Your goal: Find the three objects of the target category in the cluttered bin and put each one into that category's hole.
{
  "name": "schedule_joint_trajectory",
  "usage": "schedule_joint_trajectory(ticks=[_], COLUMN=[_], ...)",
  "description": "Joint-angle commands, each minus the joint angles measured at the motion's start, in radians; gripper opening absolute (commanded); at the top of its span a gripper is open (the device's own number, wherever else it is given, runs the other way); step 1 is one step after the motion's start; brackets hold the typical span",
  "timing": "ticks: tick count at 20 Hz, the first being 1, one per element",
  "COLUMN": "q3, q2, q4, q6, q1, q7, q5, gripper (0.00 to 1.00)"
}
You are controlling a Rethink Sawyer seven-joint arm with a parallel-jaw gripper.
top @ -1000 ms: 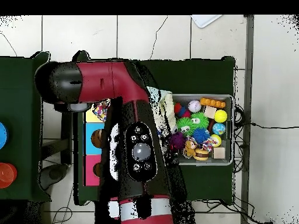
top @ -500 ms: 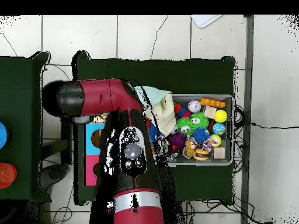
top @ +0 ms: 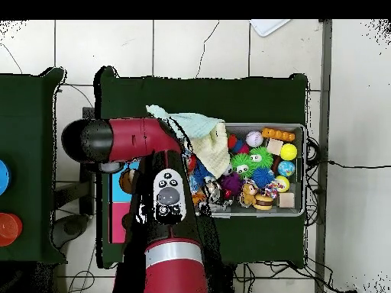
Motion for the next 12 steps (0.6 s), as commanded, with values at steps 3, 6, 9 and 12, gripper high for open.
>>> schedule_joint_trajectory(ticks=[3, 6, 9, 12], q3=[-0.080, -0.133, -0.133, -0.119], q2=[0.090, 0.063, 0.027, 0.011], q4=[0.053, -0.016, -0.079, -0.139], q6=[-0.082, -0.102, -0.067, 0.022], q1=[0.027, 0.044, 0.021, 0.004], q7=[0.211, 0.176, 0.121, 0.091], q5=[-0.074, -0.132, -0.125, -0.111], gripper=[0.00, 0.00, 0.00, 0.00])
